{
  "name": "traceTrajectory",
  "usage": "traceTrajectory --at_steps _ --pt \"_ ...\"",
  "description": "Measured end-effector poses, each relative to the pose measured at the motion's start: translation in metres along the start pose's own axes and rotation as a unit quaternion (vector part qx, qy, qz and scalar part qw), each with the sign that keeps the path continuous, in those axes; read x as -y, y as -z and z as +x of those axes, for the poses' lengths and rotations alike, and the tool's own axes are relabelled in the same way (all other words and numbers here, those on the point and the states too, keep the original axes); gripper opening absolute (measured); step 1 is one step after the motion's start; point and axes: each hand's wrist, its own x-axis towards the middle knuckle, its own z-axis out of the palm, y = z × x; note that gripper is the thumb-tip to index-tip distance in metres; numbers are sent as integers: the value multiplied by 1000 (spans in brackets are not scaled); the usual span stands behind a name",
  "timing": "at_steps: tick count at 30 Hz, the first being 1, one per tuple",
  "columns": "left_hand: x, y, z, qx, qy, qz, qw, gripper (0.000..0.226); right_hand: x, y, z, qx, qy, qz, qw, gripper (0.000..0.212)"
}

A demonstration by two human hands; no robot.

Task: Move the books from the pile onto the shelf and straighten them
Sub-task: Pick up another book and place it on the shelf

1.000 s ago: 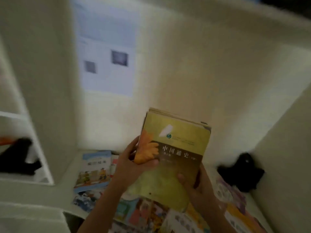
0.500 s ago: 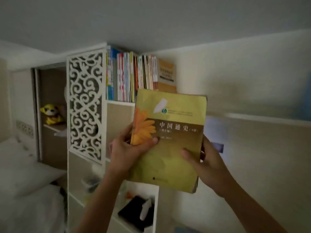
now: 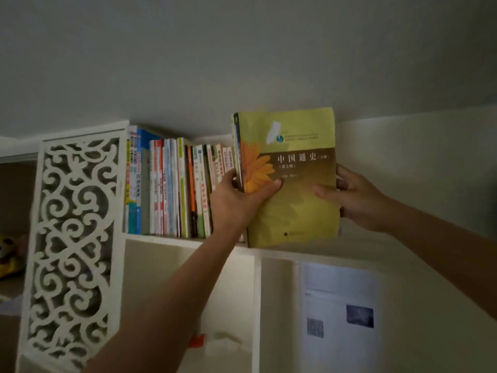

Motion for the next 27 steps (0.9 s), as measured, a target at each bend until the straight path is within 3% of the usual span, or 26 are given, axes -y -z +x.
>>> traceTrajectory --at_steps 6,8,11,14,16,21,27 --pt "48 -39 12 -15 23 1 1000 81 -59 4 25 22 -84 10 996 46" --pt "57 -42 13 -9 24 -10 1000 80 -70 8 28 69 -101 -20 992 61" --pt "72 -30 6 64 27 -53 996 64 -78 16 37 122 -107 -50 985 90" --pt "88 -9 -5 131 11 -107 986 72 -85 20 49 142 -112 -50 982 89" --pt "92 -4 -7 137 -12 -123 983 77 -92 18 60 162 -112 -47 979 87" --pt "82 -16 -9 48 -103 85 990 71 -107 7 98 217 -118 -30 969 82" --pt "85 -30 -17 -29 -161 281 946 82 -117 -1 122 271 -126 4 954 80"
